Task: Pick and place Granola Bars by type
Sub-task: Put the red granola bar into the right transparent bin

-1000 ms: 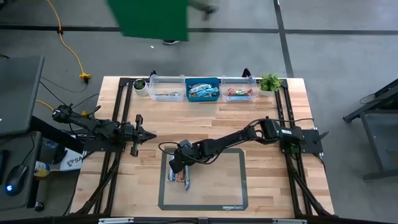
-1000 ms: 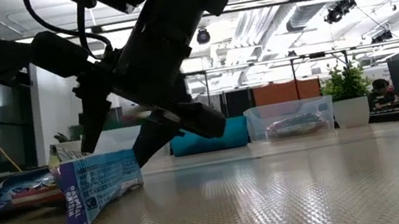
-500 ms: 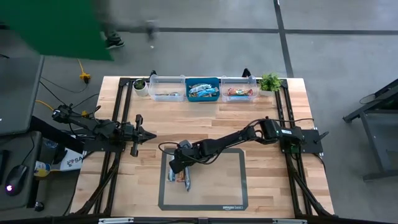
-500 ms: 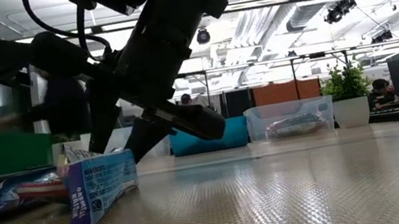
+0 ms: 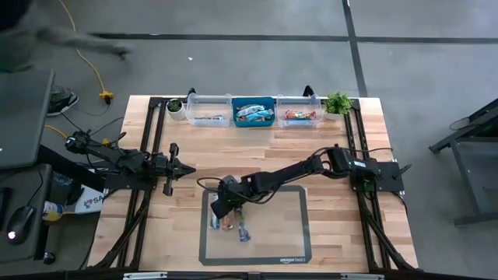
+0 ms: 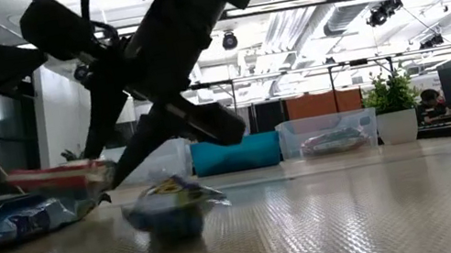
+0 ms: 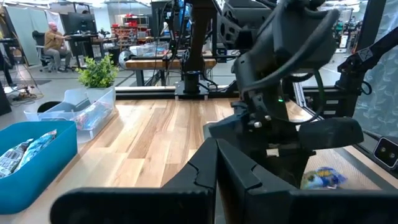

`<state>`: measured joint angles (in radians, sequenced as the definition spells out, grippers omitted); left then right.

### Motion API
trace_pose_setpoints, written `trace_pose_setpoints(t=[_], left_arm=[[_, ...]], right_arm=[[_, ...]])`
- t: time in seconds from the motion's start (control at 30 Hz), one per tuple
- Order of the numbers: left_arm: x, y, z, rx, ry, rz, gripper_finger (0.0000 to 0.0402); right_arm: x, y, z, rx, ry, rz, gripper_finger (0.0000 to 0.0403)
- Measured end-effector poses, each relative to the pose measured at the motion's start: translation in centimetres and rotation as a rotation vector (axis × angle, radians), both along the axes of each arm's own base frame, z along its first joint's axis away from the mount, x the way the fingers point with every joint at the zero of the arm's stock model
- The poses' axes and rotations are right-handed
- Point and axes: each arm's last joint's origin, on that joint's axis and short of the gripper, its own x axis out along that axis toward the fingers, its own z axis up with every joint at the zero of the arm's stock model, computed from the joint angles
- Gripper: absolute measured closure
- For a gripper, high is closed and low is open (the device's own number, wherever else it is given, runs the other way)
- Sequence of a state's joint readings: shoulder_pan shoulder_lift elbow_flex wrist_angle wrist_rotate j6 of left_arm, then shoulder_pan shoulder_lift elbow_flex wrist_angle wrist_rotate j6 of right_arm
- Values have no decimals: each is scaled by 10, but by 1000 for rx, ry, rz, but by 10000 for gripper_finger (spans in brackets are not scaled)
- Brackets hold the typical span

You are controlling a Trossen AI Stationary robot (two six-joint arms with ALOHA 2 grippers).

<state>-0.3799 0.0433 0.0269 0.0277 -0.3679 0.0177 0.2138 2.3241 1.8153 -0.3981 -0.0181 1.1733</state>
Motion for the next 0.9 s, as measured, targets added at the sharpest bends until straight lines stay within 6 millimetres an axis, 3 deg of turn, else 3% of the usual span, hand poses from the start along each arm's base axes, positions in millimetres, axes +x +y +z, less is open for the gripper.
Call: trace_pose_setpoints(t=[0.43, 0.6, 0.9], left_arm=[[0, 0, 0, 0, 1, 0, 400], [0, 0, 0, 0, 0, 0, 400], [0, 0, 0, 0, -1, 0, 400]], right_arm=[[0, 0, 34, 24, -122, 101, 325], [4, 3, 56, 29, -274, 195, 325], [12, 14, 103, -15, -695, 333, 325]])
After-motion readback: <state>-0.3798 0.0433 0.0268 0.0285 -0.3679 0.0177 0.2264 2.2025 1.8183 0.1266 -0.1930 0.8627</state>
